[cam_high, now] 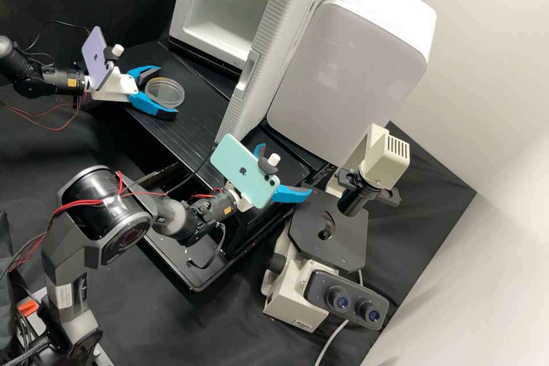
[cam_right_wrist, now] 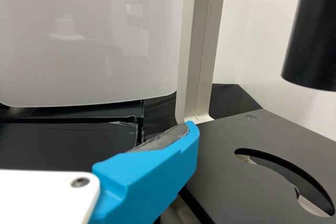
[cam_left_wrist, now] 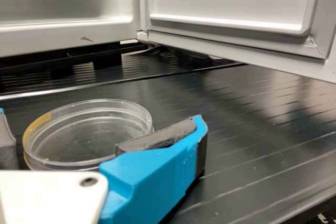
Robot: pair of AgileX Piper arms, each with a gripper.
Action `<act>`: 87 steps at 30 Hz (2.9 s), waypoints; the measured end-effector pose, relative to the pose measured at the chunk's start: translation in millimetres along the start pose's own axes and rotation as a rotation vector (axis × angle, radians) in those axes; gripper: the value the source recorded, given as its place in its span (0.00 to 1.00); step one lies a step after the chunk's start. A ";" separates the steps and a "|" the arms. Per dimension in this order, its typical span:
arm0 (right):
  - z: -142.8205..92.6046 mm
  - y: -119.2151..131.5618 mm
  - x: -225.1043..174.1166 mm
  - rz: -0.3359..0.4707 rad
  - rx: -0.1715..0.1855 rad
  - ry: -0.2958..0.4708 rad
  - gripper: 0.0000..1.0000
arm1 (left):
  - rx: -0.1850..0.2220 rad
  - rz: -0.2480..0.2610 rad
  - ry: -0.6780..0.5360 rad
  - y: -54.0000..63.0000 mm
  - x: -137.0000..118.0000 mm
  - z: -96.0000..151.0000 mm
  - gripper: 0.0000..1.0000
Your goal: Place the petri dish in the incubator
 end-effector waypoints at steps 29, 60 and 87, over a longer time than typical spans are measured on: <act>0.0 0.0 0.0 0.000 0.000 0.000 1.00 | -0.019 0.017 -0.001 -3.3 -0.8 -1.7 0.00; 0.0 0.0 0.0 0.000 0.000 0.000 1.00 | -0.019 0.019 -0.002 -3.6 -0.5 -1.7 0.00; 0.0 0.0 0.0 0.000 0.000 0.000 1.00 | -0.019 0.023 -0.003 -3.2 -0.5 -1.6 0.00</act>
